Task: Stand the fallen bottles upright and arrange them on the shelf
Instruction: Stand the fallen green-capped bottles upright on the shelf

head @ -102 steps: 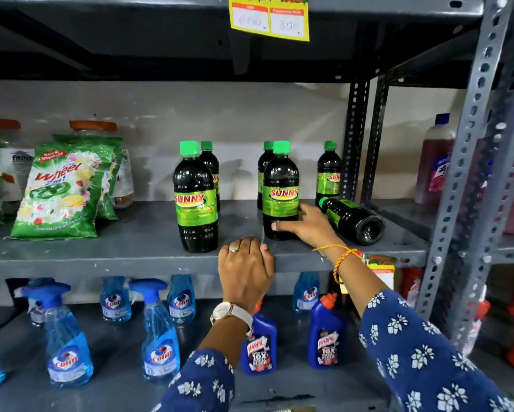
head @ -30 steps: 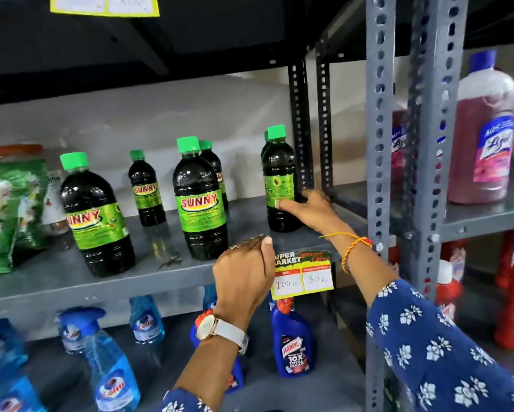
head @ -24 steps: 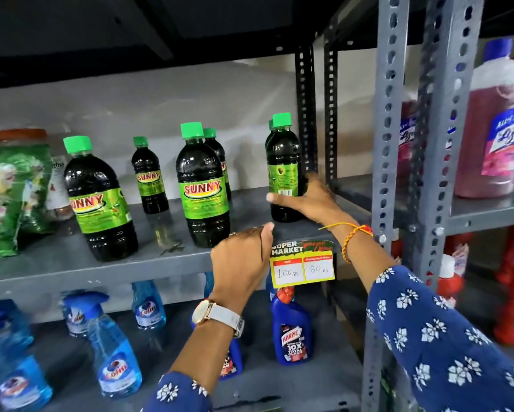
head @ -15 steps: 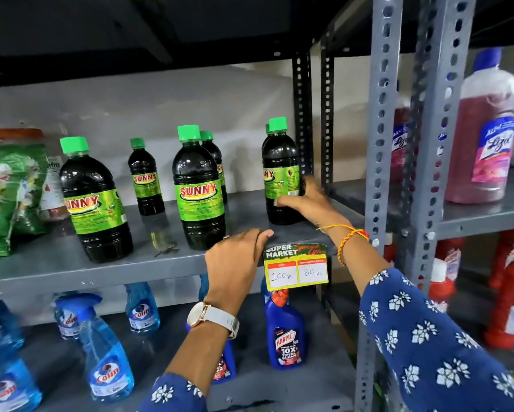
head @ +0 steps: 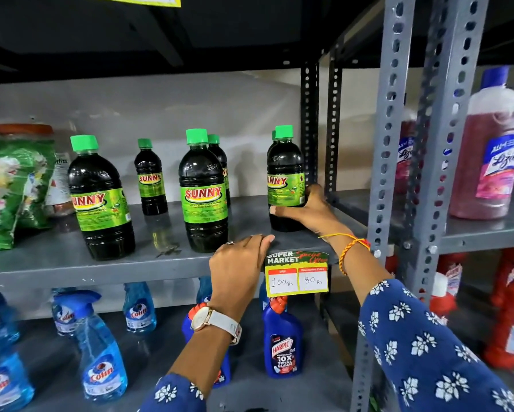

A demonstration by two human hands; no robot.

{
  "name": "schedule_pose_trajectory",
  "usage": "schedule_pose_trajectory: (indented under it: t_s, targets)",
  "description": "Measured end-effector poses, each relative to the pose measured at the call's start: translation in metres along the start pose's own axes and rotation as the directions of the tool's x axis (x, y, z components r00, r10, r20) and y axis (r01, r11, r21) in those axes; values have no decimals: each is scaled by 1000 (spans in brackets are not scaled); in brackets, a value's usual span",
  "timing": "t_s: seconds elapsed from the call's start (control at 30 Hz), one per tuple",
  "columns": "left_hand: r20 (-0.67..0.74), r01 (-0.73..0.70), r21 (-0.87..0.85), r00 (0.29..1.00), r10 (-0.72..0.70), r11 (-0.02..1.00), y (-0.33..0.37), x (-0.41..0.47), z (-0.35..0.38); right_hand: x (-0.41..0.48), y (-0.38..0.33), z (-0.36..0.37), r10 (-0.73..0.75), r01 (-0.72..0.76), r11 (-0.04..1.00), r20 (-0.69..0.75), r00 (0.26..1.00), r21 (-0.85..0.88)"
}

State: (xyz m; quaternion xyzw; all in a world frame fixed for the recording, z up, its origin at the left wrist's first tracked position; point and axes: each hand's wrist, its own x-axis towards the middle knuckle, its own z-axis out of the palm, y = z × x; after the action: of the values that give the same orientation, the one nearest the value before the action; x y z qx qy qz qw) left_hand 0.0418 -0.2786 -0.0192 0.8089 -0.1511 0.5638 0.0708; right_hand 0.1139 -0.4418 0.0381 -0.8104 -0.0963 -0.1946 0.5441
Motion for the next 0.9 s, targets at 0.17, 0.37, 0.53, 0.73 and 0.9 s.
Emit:
schedule_pose_trajectory:
  t_s: [0.17,0.37,0.53,0.73,0.9]
  targets:
    - [-113,-7,65,994,14,998,2,-1,4,1,1,-2,8,-8,1000,-4,1000,5]
    - [-155,-36,78,987,47,996,1,-4,8,0,-1,-1,-45,46,996,-4,999,74]
    - [-177,-57,56,982,66,997,-1,-5,10,-2,-1,-2,17,-11,997,-76,997,80]
    - [-193,-62,74,978,76,995,-1,-5,11,-4,-3,-3,-1,7,994,-58,998,110]
    - [-192,-68,66,978,79,996,-2,-5,11,-4,-2,-3,-18,22,997,-53,998,72]
